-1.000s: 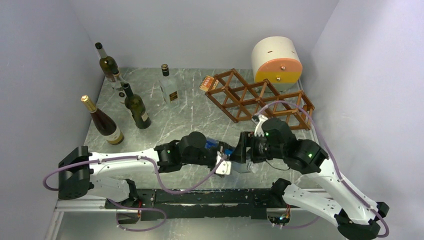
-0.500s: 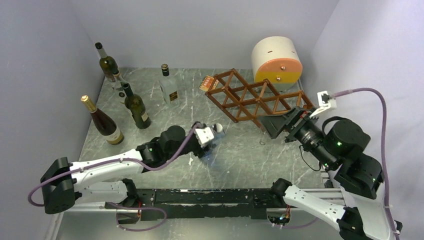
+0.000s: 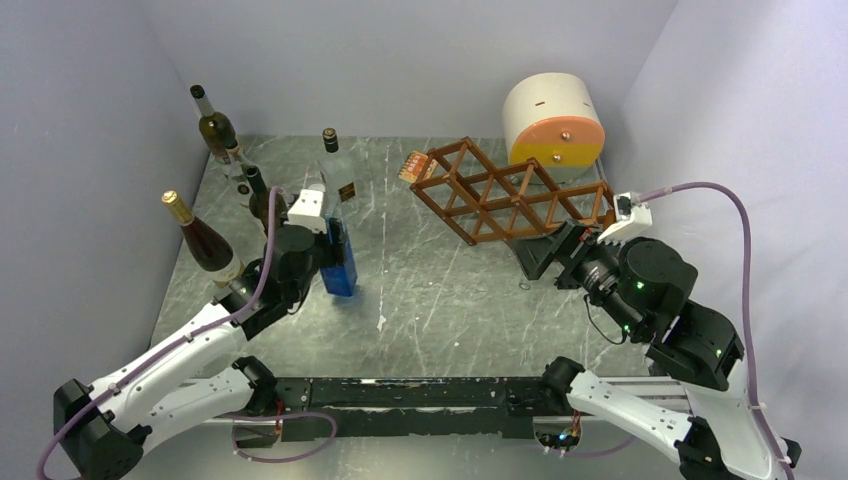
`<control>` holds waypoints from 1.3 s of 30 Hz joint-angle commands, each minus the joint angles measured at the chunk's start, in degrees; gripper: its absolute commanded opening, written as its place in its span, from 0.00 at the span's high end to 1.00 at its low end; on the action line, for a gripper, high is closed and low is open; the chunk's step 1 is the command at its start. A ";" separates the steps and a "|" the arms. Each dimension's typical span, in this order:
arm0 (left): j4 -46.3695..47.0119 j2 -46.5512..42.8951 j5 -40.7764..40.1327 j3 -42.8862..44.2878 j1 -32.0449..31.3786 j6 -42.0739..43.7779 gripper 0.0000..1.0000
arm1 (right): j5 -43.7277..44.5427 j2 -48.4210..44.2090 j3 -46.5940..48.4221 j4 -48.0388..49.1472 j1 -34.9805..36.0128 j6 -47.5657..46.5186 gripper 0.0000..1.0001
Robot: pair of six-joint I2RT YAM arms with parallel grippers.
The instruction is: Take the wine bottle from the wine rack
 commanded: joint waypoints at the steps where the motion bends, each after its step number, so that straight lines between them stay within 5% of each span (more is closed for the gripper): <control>1: -7.35 -1.90 -14.06 5.93 0.51 -13.45 0.93 | 1.14 0.04 -1.21 1.13 0.22 -0.47 0.00; 5: -8.86 -1.06 -20.59 5.16 0.48 -16.42 0.93 | 0.92 0.69 -1.95 1.99 0.24 -0.92 0.00; 14: 2.84 -2.15 -25.01 -1.57 0.50 -5.36 0.93 | 1.52 0.01 -3.58 1.47 0.25 -0.44 0.00; 39: 3.34 -4.85 -13.67 -5.40 0.38 -3.22 0.93 | 1.26 -2.30 -7.01 2.72 0.29 0.39 0.00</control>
